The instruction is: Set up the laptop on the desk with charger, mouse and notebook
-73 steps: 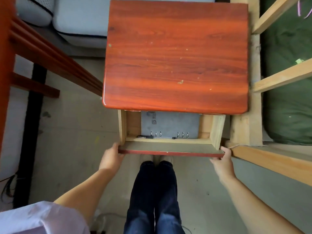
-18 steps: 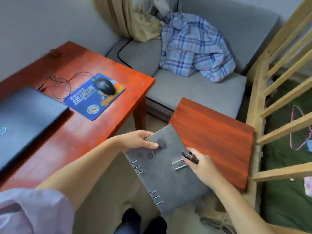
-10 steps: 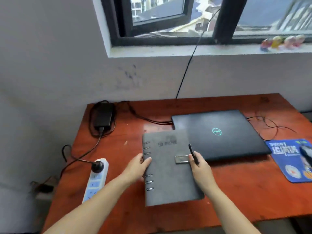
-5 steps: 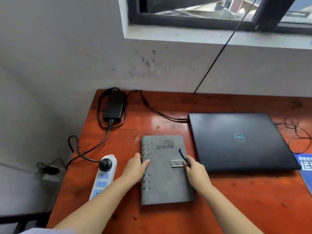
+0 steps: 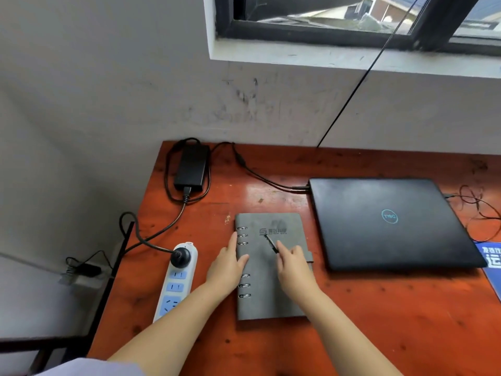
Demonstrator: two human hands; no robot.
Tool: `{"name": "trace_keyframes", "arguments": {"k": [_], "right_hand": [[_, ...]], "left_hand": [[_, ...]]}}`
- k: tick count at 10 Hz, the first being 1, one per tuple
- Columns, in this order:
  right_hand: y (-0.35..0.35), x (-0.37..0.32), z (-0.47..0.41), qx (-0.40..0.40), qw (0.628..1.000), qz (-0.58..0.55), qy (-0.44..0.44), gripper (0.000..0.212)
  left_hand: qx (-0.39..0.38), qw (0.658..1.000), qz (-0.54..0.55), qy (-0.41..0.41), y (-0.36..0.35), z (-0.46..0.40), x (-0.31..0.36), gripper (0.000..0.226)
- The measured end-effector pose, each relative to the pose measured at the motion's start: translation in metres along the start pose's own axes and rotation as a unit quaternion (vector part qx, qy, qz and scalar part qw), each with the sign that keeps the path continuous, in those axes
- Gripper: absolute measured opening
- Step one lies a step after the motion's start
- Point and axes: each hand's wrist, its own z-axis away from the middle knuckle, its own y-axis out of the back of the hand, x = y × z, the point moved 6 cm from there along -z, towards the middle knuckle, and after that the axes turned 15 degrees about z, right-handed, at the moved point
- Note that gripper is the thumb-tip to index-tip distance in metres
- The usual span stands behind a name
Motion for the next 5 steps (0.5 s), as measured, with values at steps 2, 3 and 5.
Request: {"name": "trace_keyframes", "arguments": {"k": [2,3,5], "right_hand": [[-0.017,-0.017,0.004,0.111,0.992,0.037,-0.05,0.038],[-0.019,-0.015,0.005,0.126,0.99,0.032,-0.06,0.038],[-0.025,-0.007,0.002,0.102,0.993,0.027,-0.056,0.042]], "left_hand": [[-0.006,1.0,-0.014,-0.012,-0.001,0.007,-0.003,0.065],[-0.007,1.0,-0.004,-0.005,-0.001,0.006,-0.004,0.065],[-0.002,1.0,0.01,-0.011,-0.002,0.002,-0.01,0.066]]}}
